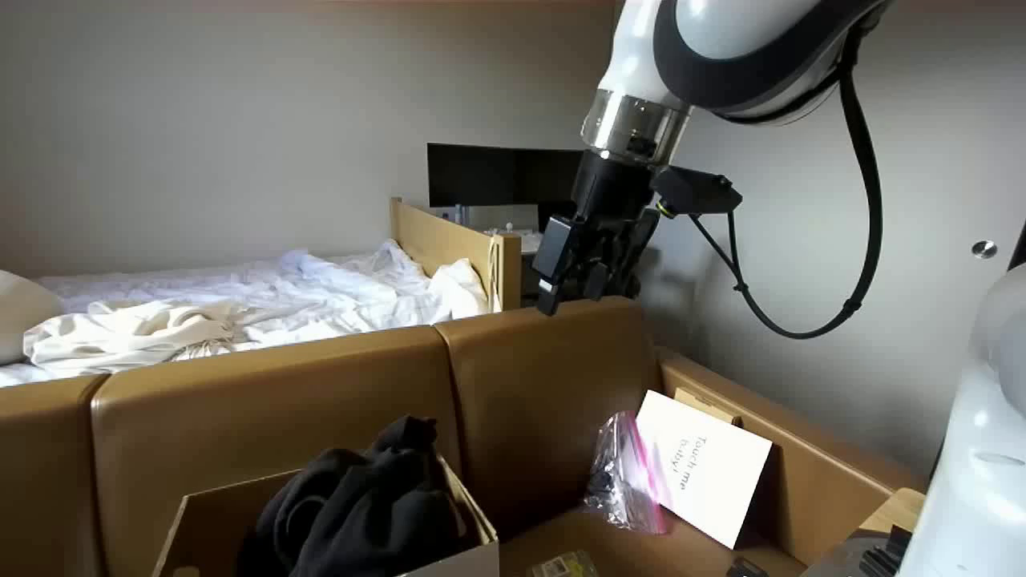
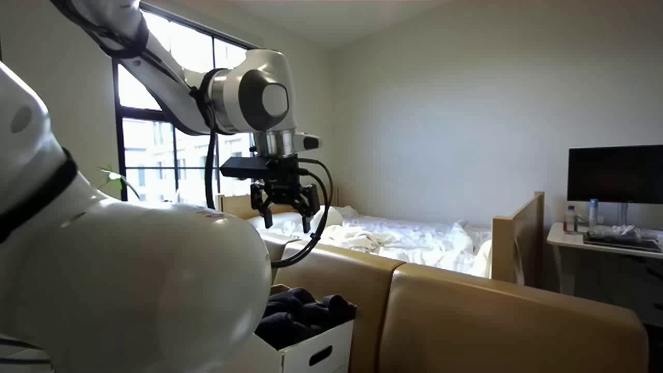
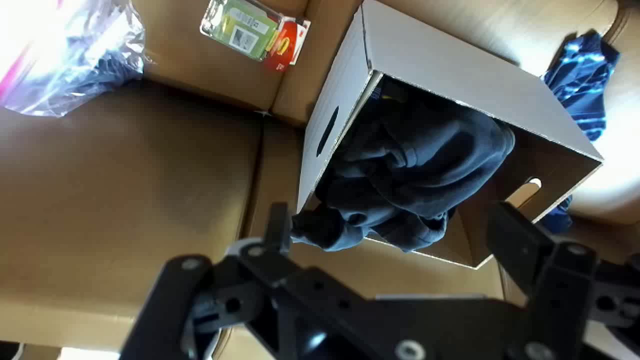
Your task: Put the white paper gab on the right into the box
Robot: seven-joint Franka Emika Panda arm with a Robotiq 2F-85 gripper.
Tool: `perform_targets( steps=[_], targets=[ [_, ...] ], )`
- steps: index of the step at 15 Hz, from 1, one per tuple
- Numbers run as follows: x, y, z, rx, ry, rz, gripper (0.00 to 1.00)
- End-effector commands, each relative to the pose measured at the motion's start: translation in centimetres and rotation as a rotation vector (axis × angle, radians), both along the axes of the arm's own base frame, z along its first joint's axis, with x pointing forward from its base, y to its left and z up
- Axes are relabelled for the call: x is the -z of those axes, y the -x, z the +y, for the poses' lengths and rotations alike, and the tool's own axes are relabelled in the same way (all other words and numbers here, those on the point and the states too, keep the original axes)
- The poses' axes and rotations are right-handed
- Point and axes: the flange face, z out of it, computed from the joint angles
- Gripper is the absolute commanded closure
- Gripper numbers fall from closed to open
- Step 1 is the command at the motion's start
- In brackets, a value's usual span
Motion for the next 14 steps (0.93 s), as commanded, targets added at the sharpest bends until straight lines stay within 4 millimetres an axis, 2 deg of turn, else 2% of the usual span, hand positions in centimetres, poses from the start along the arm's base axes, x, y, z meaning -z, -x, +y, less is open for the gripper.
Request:
perform_targets(
  steps=[1,3,9,11,13,14],
  targets=[
    [0.6,0.1,-0.1,0.001,0.006,0.015,0.0],
    [1.5,0.3,-0.3,0.003,0.014,0.036,0.0],
    [1.5,0.1,-0.7,0.008,0.016,0.038,0.0],
    [0.8,-0.7,-2.4,0.048,-0.006,0.032,0.0],
    [0.8,-1.5,-5.3,0.078,-0.011,0.059,0.0],
    [0.9,-1.7,-7.4,0.091,-0.011,0.088,0.0]
  ],
)
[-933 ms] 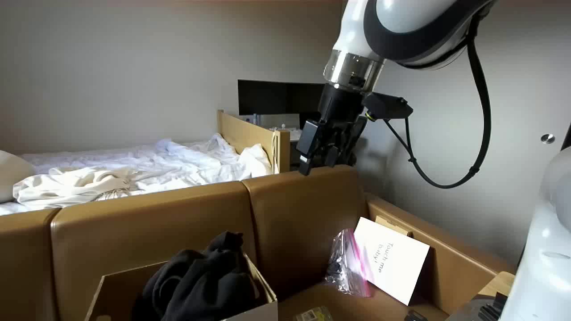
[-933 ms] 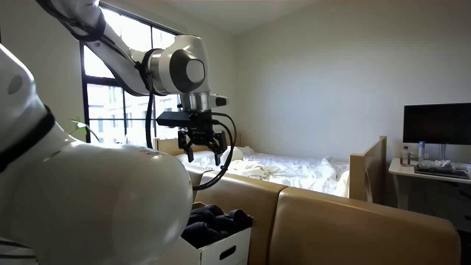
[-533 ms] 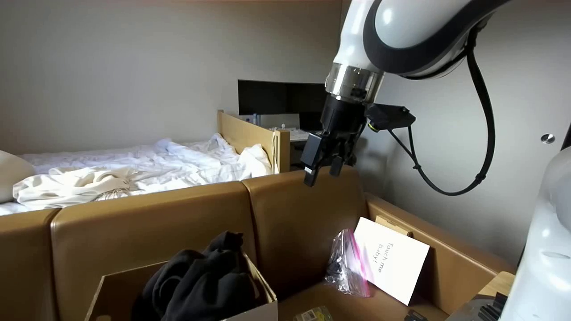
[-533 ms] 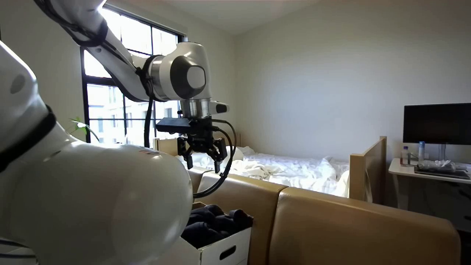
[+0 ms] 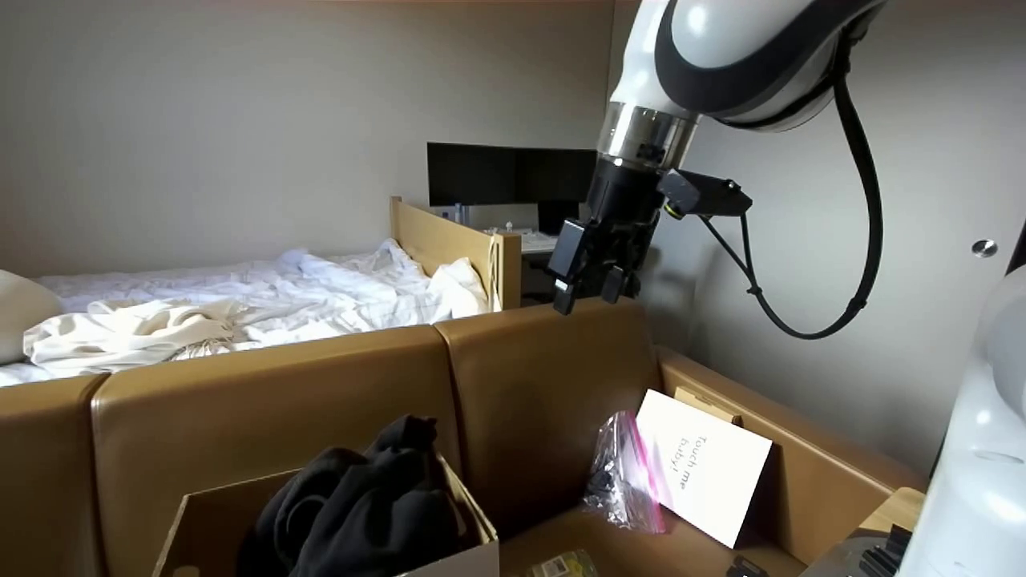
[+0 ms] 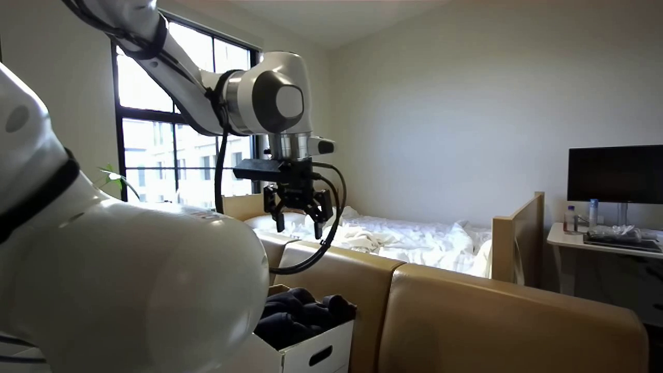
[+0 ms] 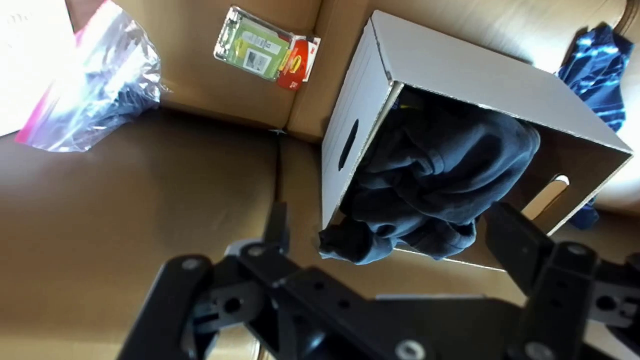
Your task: Put the white paper gab on the right into the box
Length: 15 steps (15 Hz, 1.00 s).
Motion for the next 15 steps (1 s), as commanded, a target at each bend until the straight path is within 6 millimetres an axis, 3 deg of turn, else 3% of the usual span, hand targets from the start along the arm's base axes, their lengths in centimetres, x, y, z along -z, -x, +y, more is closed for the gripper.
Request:
perform_targets(
  steps=[1,4,6,10,13,14,15],
  targets=[
    [0.3,-0.9,-6.0,0.03,0.005,0.059,0.0],
    [0.4,-1.4,-14.0,0.115,0.014,0.053,0.0],
    [-0.4,-1.9,-20.0,0.174,0.072,-0.071,0.0],
    [0.3,-0.4,-31.1,0.33,0.131,-0.231,0.0],
    [3.4,1.4,-36.0,0.474,0.132,-0.196,0.0],
    [1.4,1.4,-34.3,0.443,0.097,-0.217,0.0],
    [2.1,1.7,-35.1,0.465,0.096,-0.202,0.0]
  ],
)
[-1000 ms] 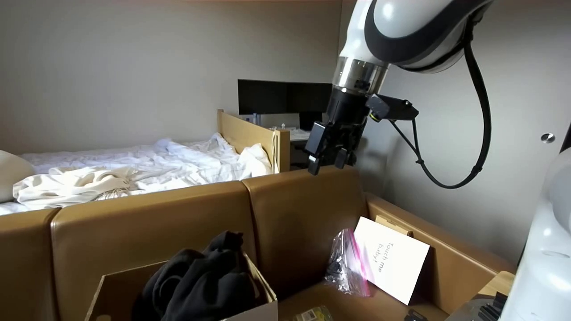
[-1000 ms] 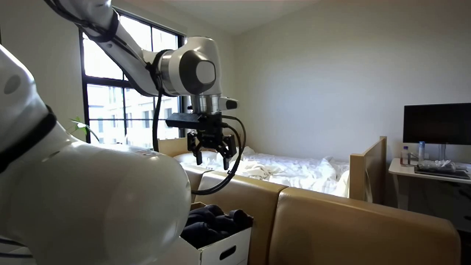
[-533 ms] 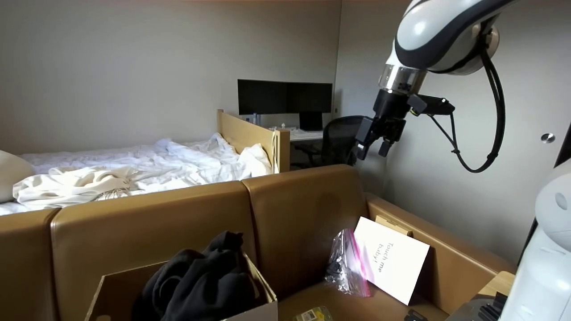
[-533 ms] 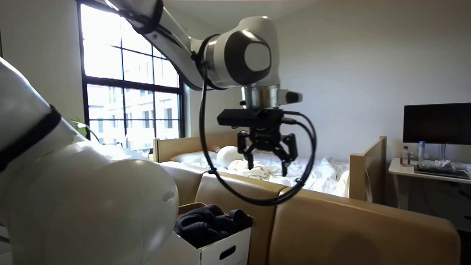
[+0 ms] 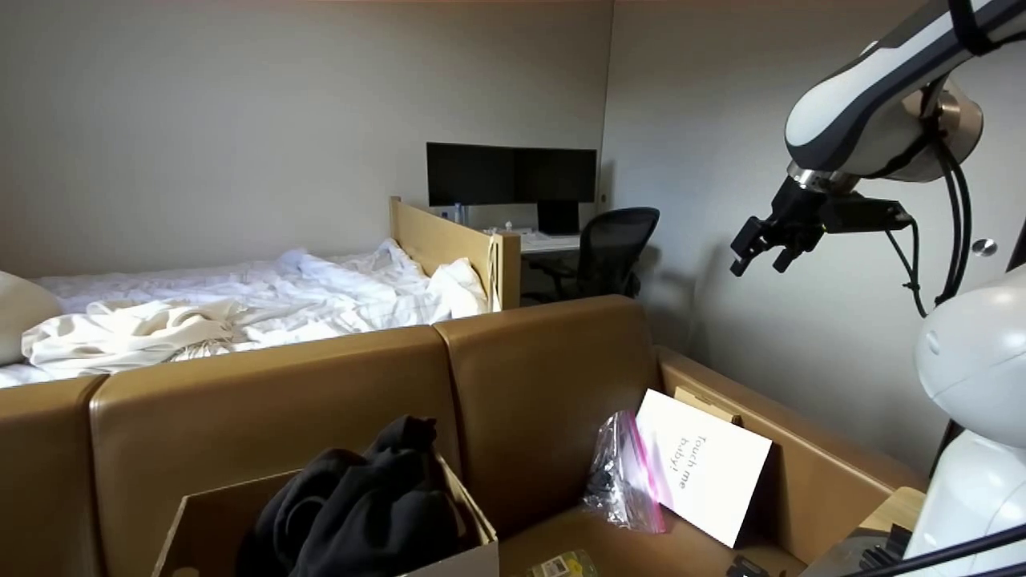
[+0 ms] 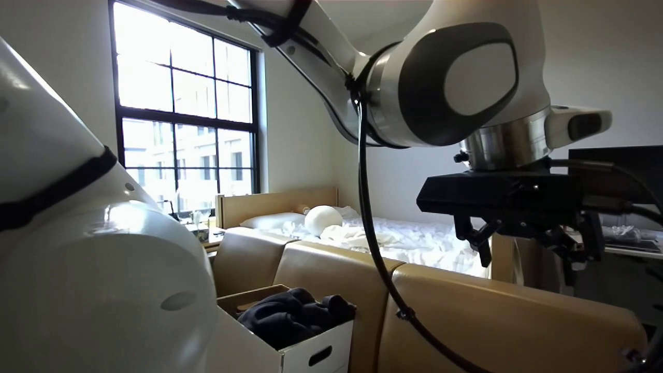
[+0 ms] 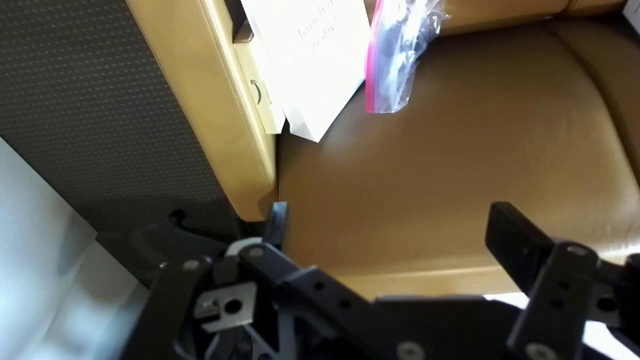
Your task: Put the white paper gab on the right into the box
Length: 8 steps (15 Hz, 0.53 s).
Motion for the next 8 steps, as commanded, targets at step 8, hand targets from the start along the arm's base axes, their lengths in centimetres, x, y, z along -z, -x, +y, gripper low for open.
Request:
perform_targets(
  steps=[8],
  targets=[
    [2.8,-1.3,-1.2,0.029,0.024,0.007,0.0]
  ],
)
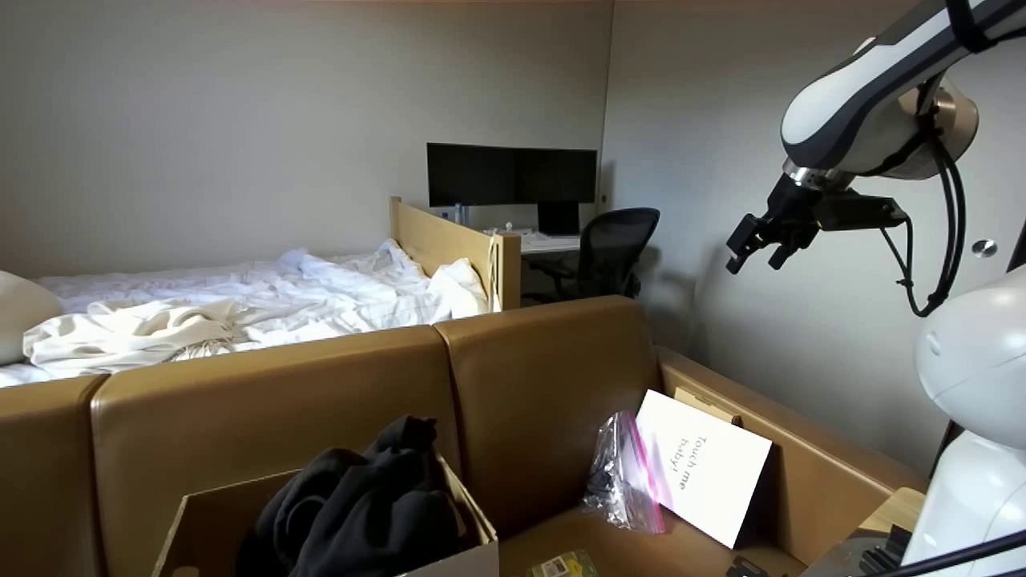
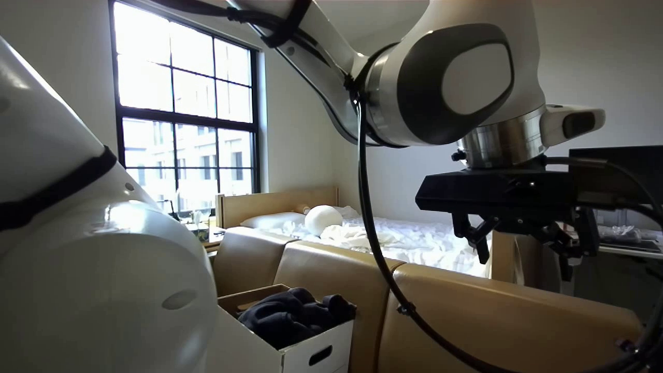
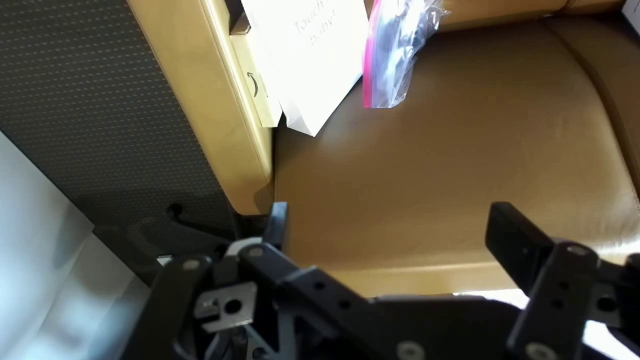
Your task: Put the white paper gab on the right into the box
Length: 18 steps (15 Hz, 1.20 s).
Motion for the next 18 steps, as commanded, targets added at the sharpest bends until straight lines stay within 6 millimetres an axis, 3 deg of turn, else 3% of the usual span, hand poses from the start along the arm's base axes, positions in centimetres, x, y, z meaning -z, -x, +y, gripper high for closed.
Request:
perform_targets(
  steps=[1,5,7,12,13,18],
  targets=[
    [5.1,-0.7,-2.7,0.054,0.004,0.028,0.0],
    [11.1,0.1,-6.0,0.128,0.014,0.038,0.0],
    [12.7,0.2,-6.4,0.136,-0.021,0.041,0.0],
    [14.2,-0.6,-7.4,0.075,-0.055,0.066,0.0],
    [13.9,-0.4,-6.6,0.106,-0.066,0.05,0.0],
    [13.9,-0.5,-6.6,0.101,-0.064,0.05,0.0]
  ],
)
